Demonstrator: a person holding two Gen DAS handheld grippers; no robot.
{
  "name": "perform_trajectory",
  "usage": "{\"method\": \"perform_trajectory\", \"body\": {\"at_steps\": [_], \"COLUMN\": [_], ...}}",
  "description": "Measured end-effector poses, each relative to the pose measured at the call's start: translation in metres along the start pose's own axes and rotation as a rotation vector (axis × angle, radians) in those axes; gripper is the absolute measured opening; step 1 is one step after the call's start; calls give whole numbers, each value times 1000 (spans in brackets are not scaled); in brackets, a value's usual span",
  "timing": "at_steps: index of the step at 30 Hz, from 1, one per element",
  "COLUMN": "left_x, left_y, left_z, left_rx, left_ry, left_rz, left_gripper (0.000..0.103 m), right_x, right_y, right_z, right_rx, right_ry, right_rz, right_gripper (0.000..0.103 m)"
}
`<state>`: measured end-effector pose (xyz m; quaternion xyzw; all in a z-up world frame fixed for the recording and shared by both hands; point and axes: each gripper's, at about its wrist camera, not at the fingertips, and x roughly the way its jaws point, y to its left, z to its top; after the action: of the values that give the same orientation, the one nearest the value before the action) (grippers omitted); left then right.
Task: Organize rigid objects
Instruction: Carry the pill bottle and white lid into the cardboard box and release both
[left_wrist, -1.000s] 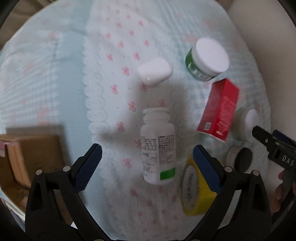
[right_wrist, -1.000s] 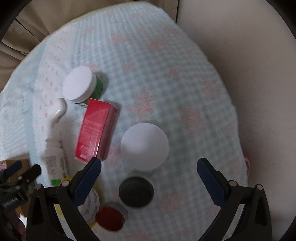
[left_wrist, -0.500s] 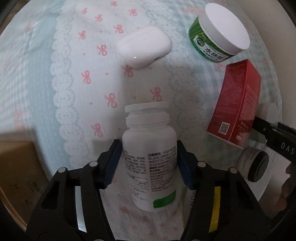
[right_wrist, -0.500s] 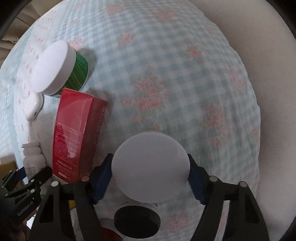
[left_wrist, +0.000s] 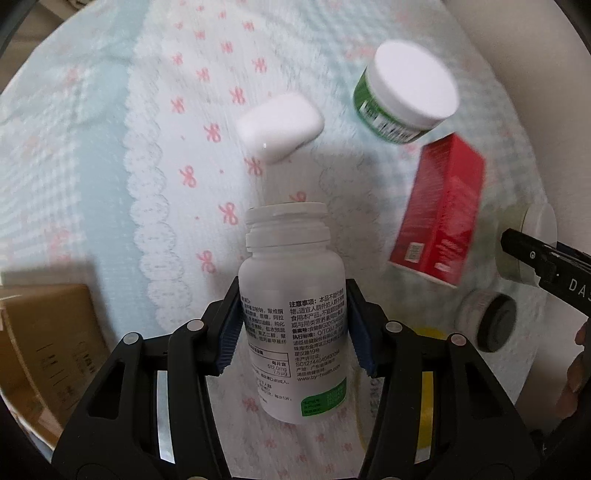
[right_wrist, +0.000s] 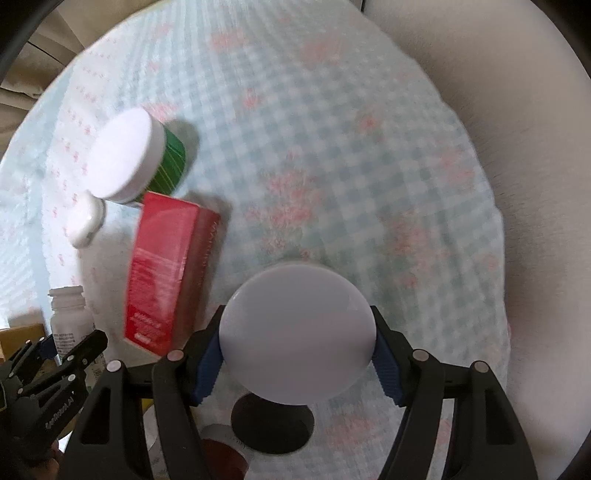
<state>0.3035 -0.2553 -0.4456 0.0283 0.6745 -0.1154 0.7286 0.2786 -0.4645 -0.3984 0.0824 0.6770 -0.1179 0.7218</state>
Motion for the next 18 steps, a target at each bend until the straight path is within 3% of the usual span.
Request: {"method": "perform_trajectory", "body": {"at_steps": [8, 18], "left_x": [-95, -218], "left_y": [-9, 56], "left_z": [-17, -66], "left_rx": [27, -10], "left_ry": [-136, -323], "left_rz": [-13, -36], "left_gripper": [48, 48], "right_x": [-81, -175], "right_y": [-12, 50], "right_z": [-14, -59], "right_rx": [-8, -114], "right_ry": [-131, -263], "right_rz": [1, 62], "right_gripper": [66, 66]}}
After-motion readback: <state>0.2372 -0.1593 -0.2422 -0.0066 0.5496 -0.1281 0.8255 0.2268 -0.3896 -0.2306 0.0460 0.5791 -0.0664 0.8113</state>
